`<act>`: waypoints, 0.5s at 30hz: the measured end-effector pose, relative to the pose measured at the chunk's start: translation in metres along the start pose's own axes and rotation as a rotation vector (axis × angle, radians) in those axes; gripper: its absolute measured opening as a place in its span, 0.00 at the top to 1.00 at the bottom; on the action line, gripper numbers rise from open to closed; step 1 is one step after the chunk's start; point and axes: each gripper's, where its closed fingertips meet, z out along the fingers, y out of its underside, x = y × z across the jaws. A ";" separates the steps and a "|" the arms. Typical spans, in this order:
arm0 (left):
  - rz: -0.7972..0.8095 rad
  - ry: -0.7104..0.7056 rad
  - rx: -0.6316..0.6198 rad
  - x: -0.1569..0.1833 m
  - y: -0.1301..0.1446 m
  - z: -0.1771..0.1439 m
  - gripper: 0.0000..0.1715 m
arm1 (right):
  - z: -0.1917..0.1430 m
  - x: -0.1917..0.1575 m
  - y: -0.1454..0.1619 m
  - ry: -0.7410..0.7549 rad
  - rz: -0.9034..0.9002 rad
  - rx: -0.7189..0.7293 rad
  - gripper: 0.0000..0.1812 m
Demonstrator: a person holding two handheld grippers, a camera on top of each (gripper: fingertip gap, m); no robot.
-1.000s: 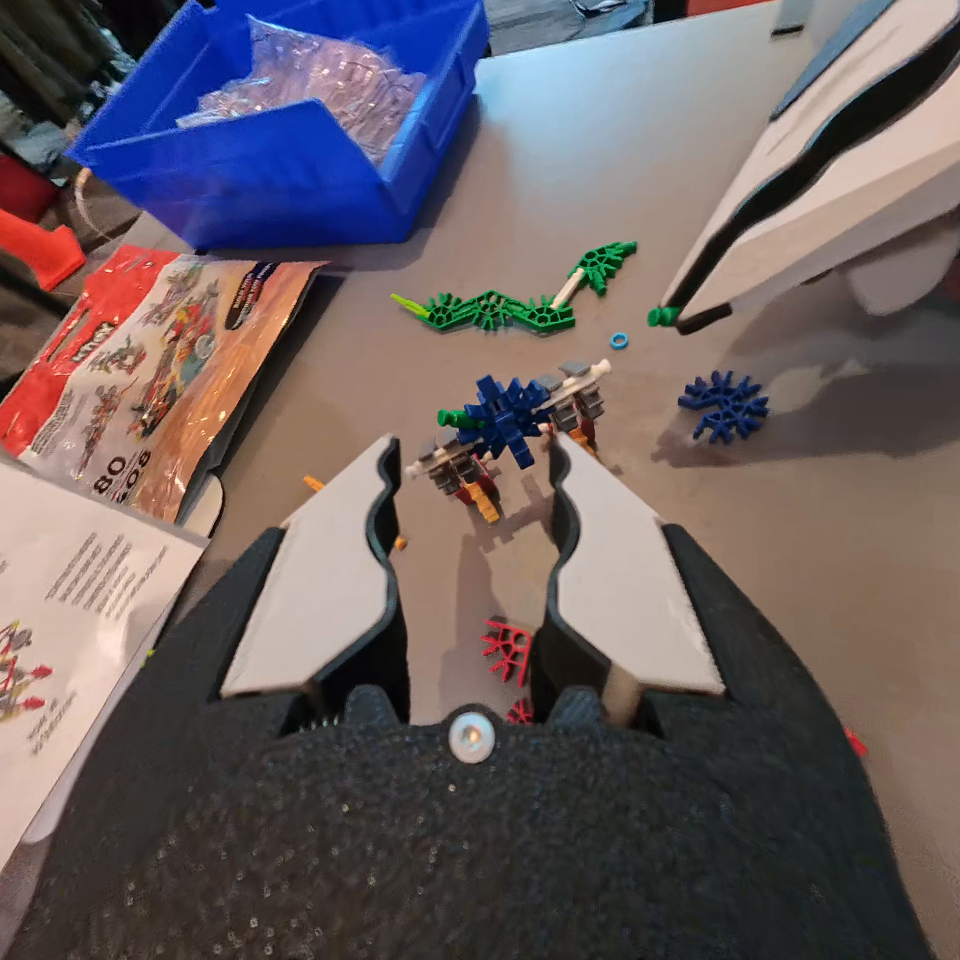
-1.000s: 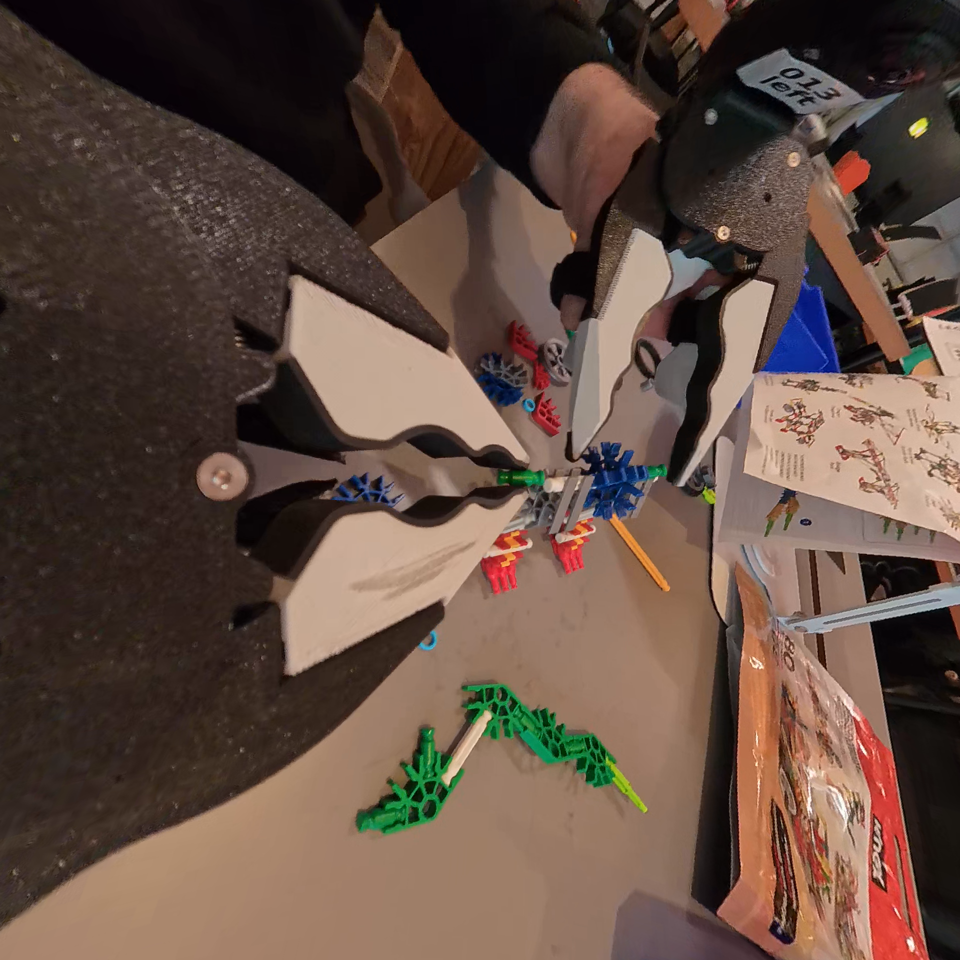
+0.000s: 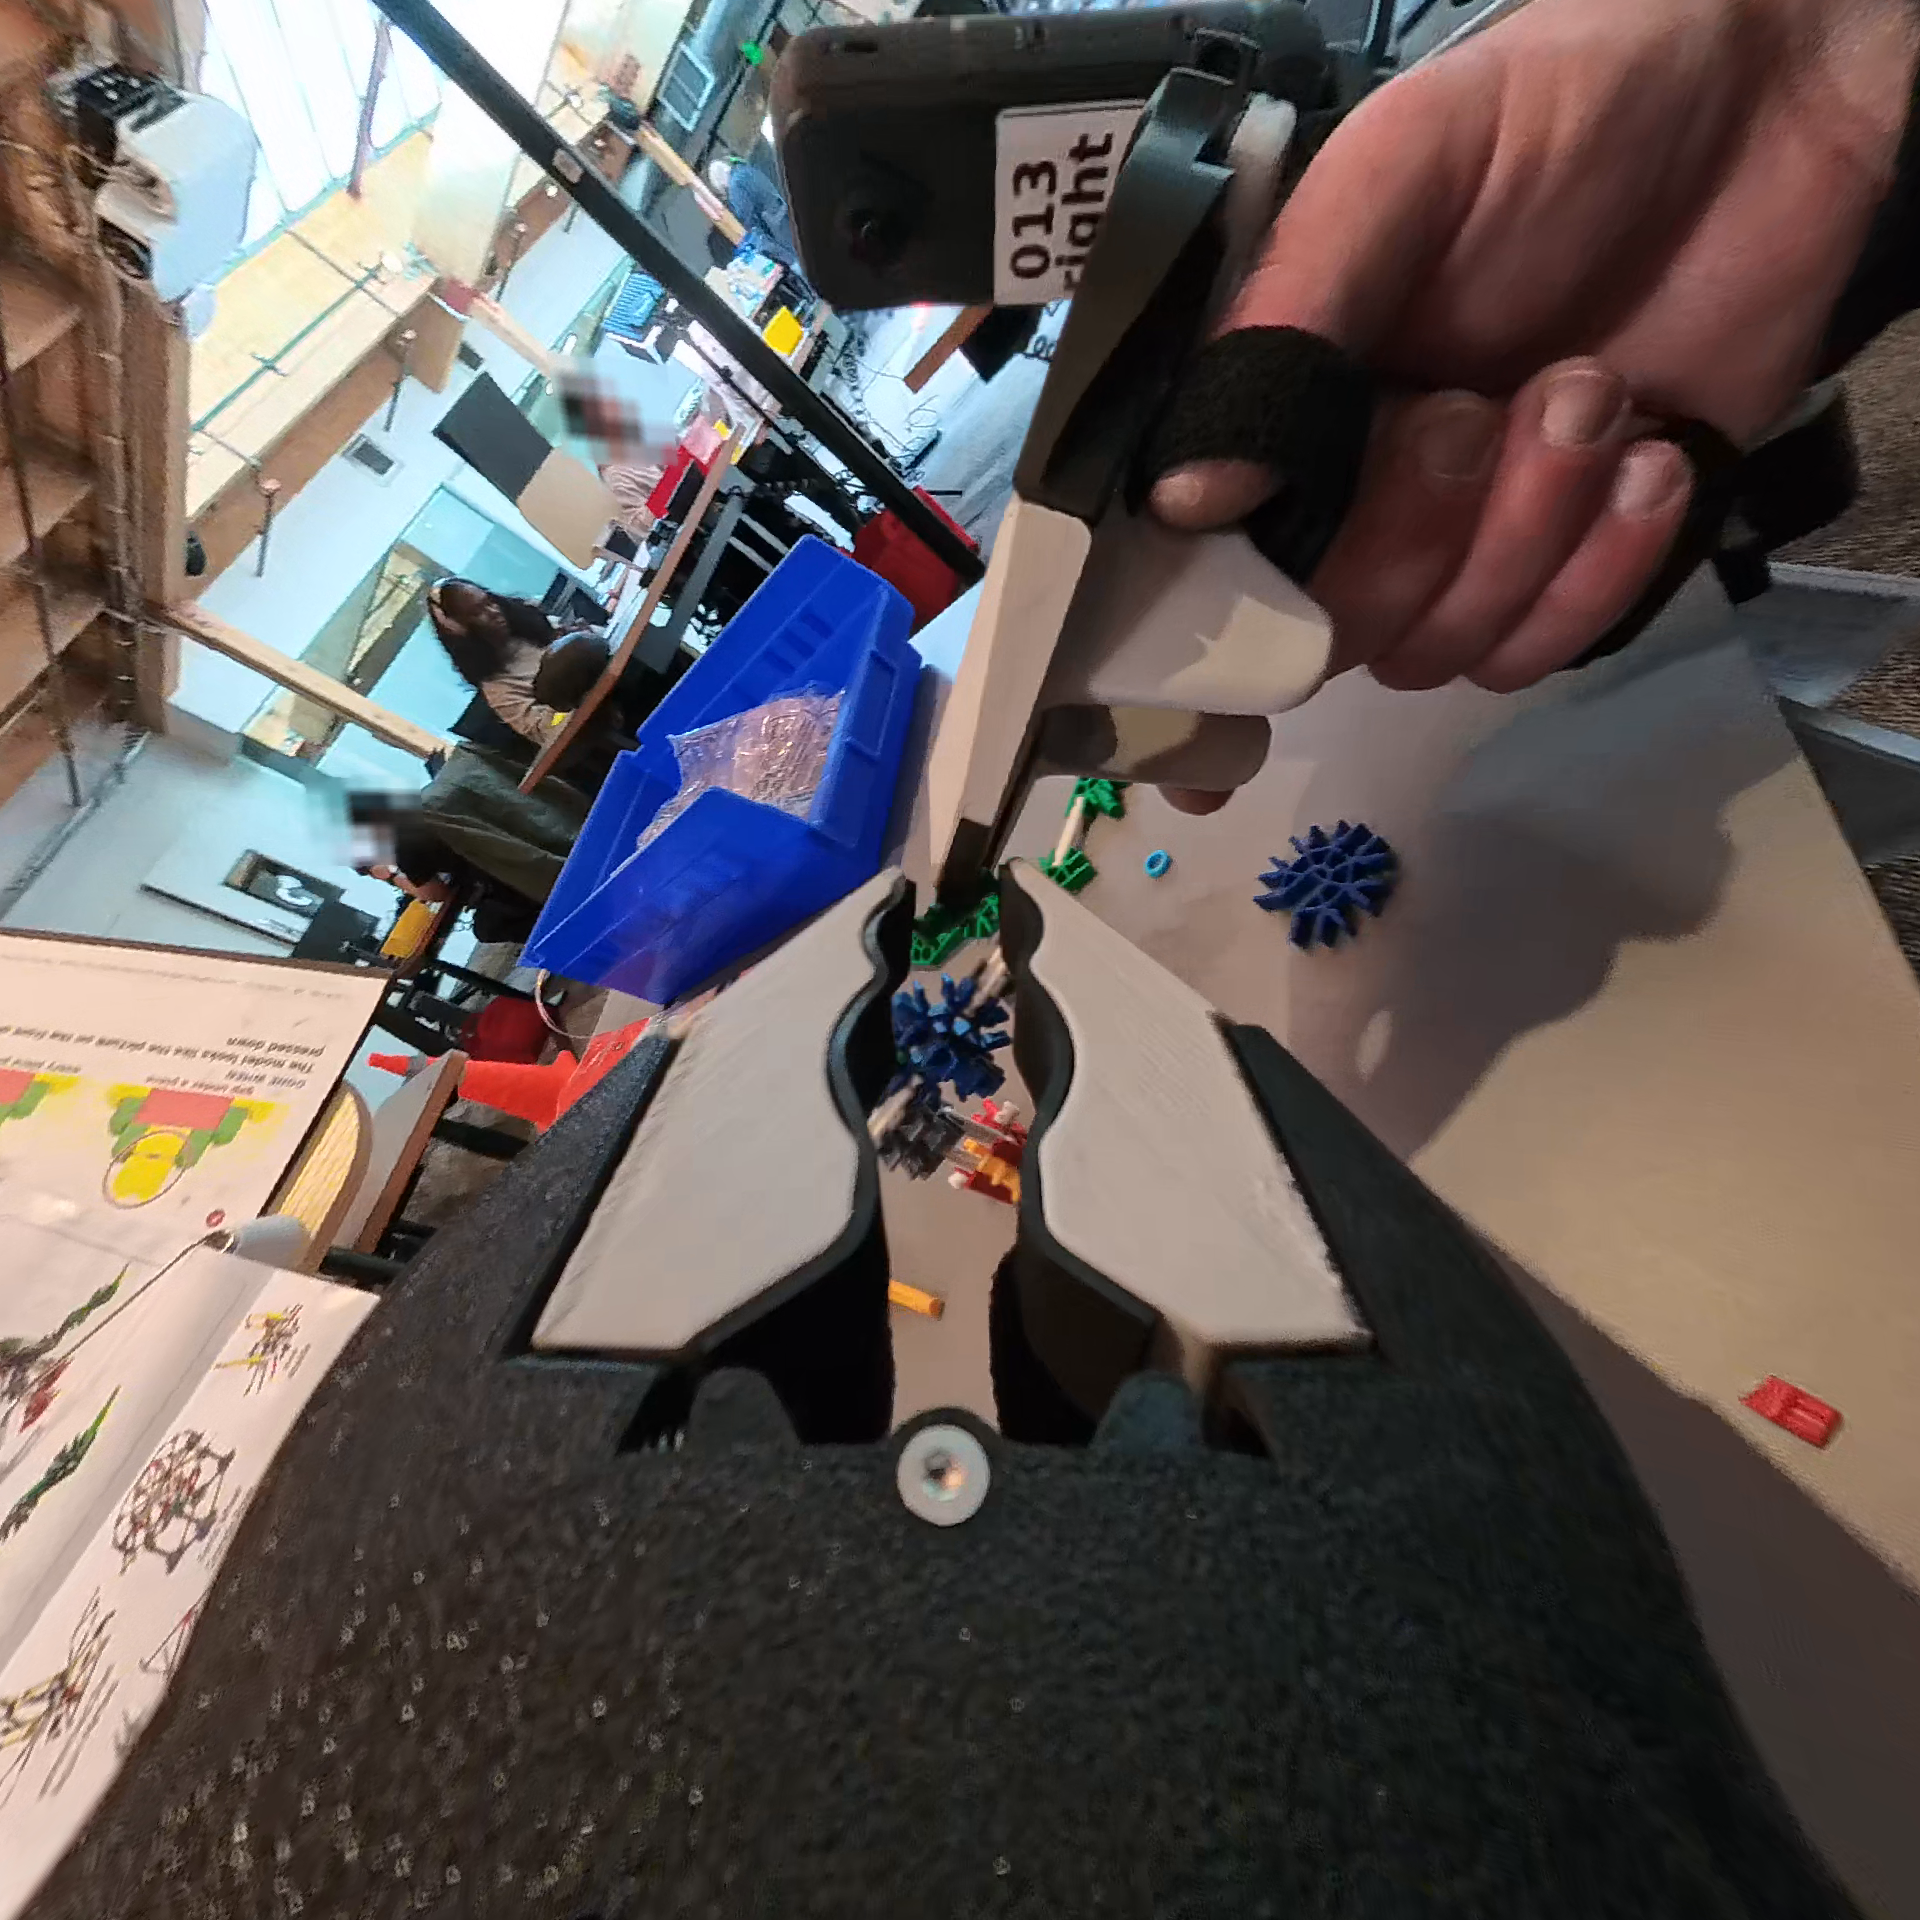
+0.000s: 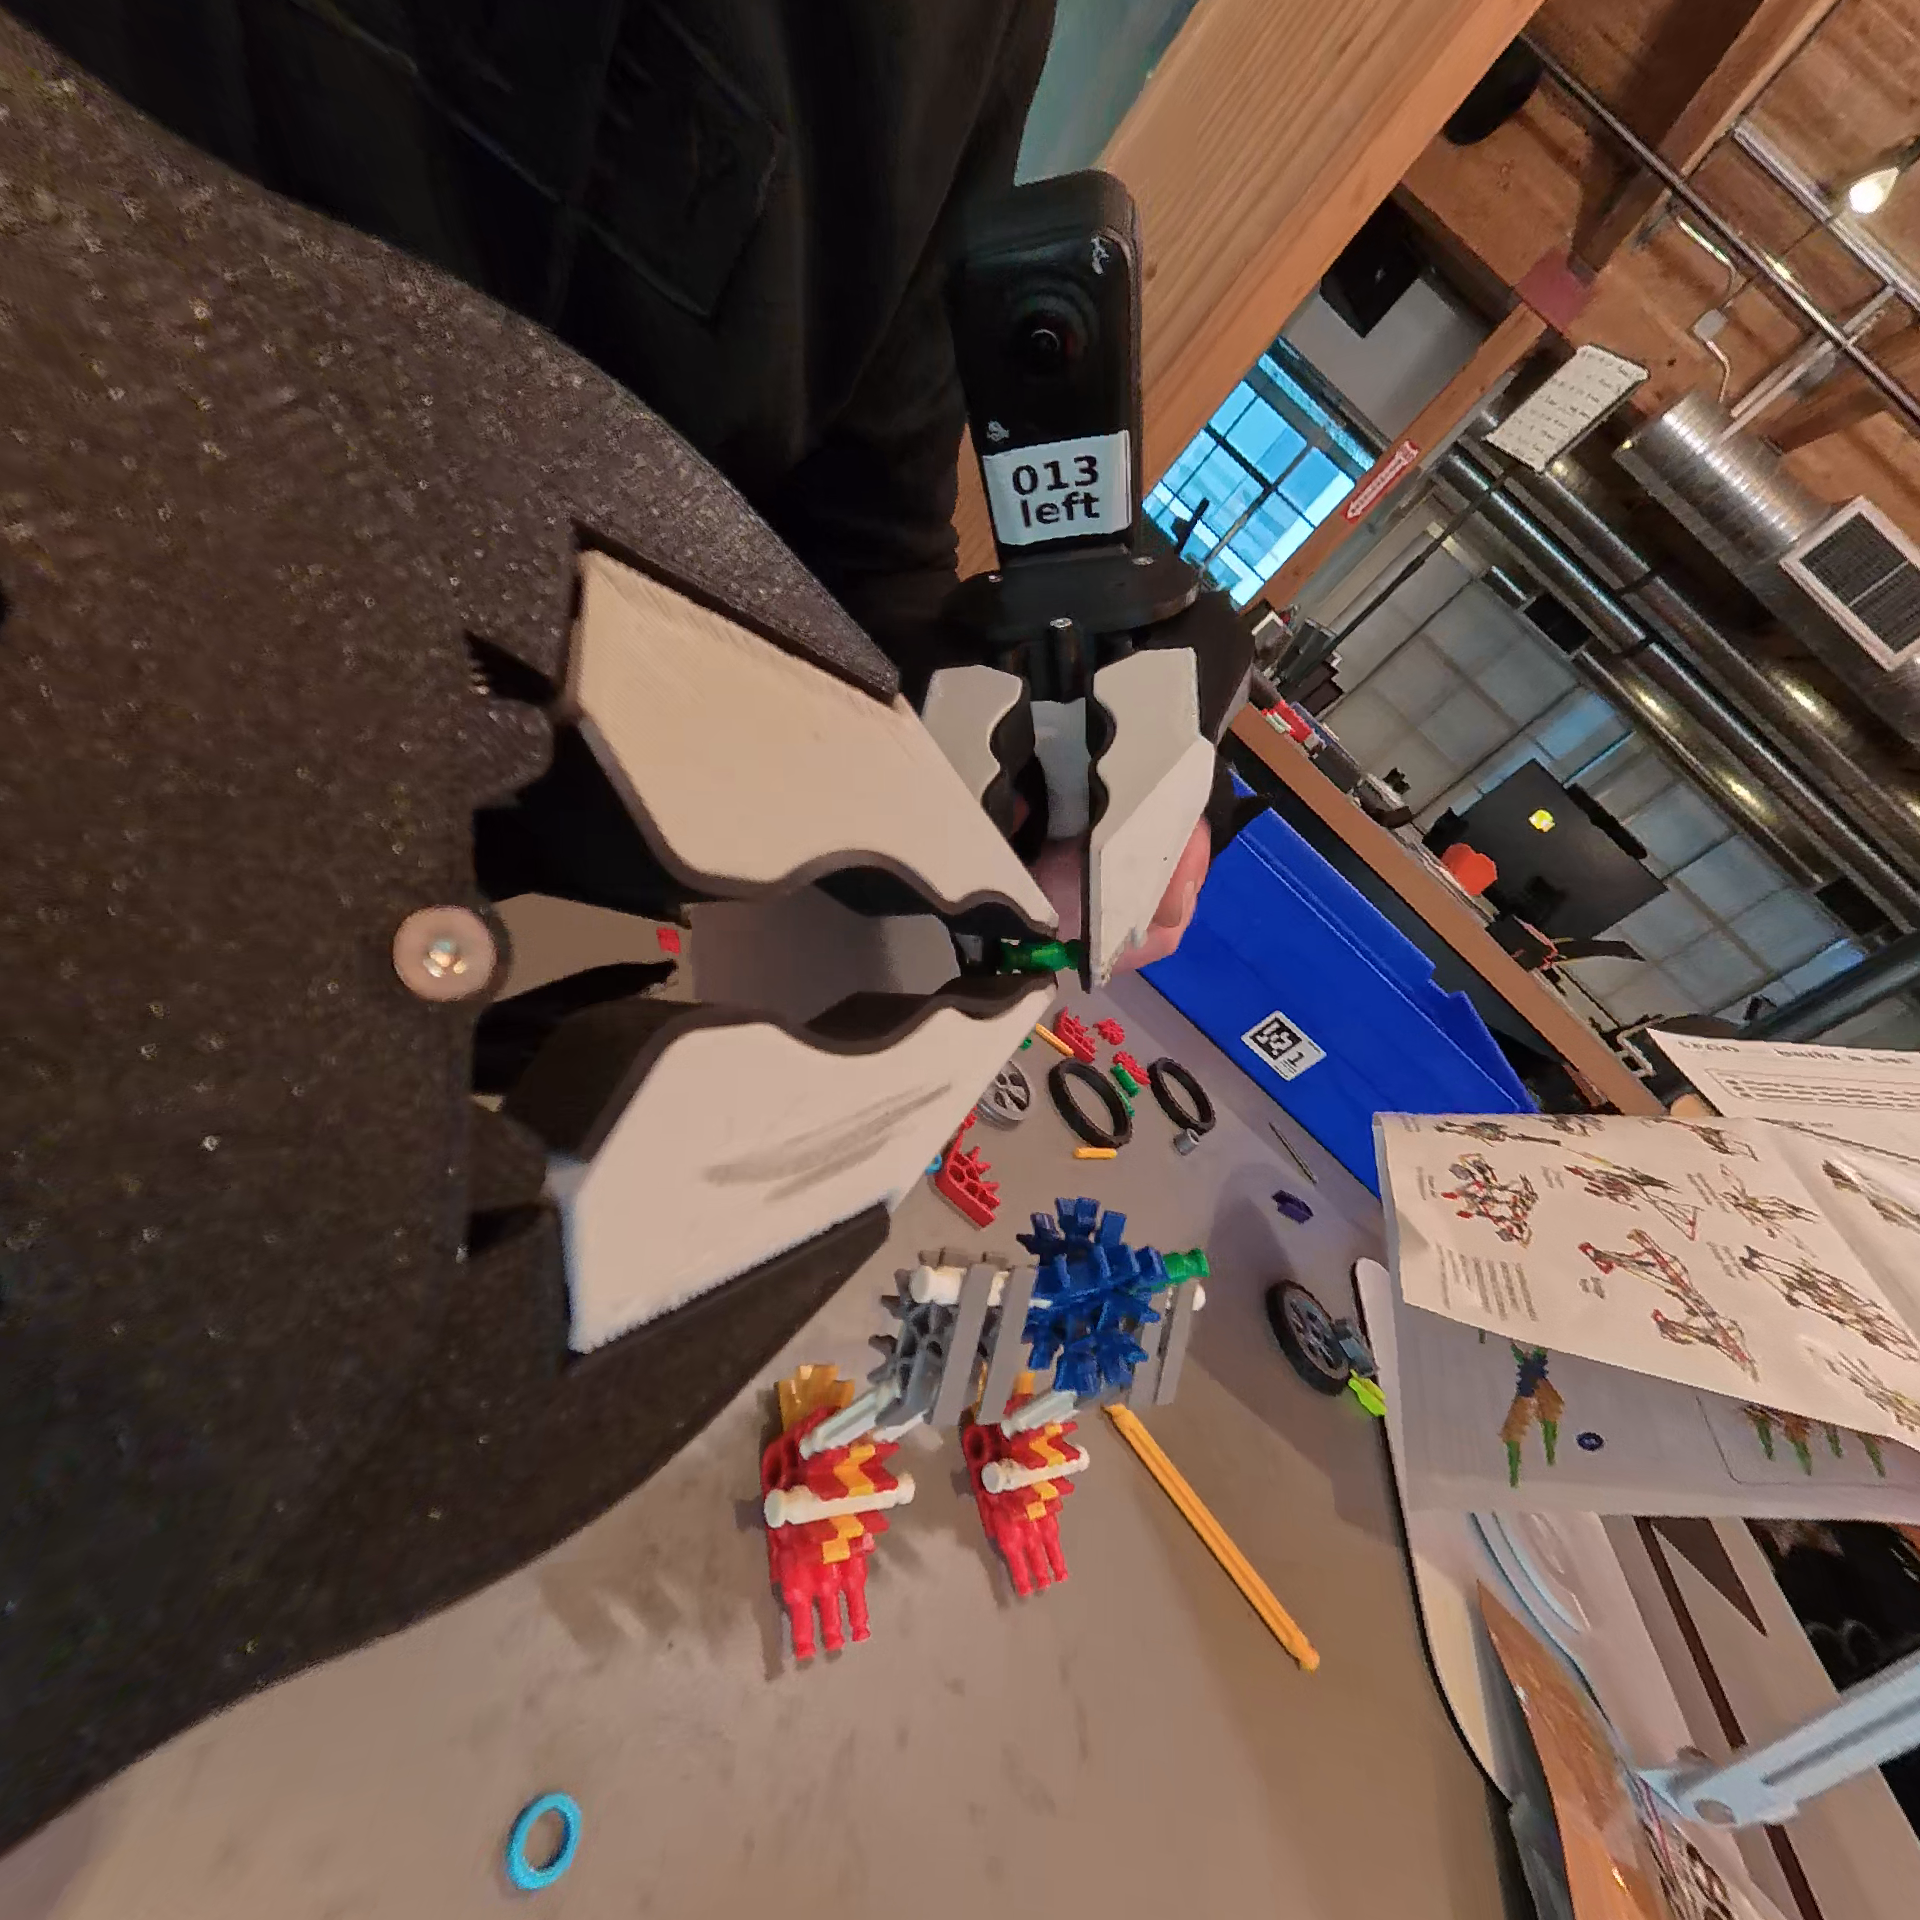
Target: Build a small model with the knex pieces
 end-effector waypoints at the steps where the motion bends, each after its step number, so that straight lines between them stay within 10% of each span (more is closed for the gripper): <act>1: -0.001 -0.007 0.000 -0.002 0.001 0.000 0.91 | 0.001 0.001 -0.001 0.011 -0.006 0.004 0.97; 15: 0.095 0.053 0.033 -0.021 0.017 -0.018 0.95 | 0.023 0.006 -0.012 0.079 -0.191 -0.137 0.97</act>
